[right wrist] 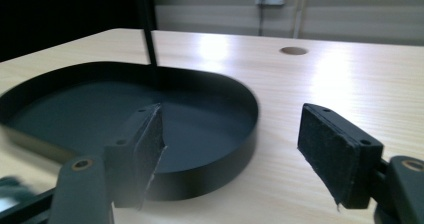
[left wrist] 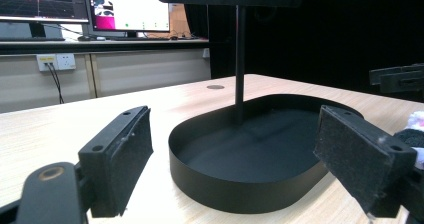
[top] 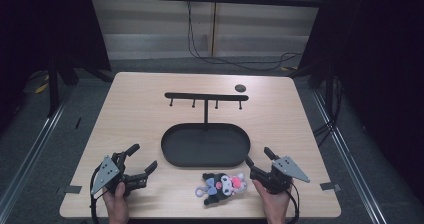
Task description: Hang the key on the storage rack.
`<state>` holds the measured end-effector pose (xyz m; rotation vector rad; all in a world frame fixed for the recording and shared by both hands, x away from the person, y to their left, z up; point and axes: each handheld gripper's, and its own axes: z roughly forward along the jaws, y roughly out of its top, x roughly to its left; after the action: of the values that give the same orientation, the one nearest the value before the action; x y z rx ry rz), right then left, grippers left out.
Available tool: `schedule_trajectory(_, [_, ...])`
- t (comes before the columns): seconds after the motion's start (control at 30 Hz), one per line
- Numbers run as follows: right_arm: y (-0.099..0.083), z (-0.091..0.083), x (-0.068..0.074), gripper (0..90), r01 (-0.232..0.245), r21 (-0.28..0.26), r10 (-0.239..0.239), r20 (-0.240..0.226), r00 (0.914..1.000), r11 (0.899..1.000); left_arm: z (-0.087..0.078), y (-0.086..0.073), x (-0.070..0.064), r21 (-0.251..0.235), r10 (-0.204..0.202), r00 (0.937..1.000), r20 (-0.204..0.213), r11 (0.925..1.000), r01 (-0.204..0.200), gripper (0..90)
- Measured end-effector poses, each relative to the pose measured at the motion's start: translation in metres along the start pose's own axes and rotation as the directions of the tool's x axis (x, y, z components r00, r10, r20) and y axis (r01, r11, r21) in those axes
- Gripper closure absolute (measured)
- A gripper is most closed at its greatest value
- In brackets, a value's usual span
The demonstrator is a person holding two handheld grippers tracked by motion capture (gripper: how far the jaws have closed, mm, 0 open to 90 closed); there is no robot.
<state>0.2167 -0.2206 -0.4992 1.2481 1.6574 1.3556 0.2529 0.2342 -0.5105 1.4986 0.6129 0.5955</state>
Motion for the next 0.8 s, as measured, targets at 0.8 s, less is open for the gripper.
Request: schedule_trajectory(0.8, [0.045, 0.009, 0.020, 32.1, 0.143, 0.280, -0.079, -0.228, 0.9705, 0.949, 0.000, 0.000, 0.000, -0.002, -0.002, 1.0000, 0.000, 1.0000, 0.002, 15.3])
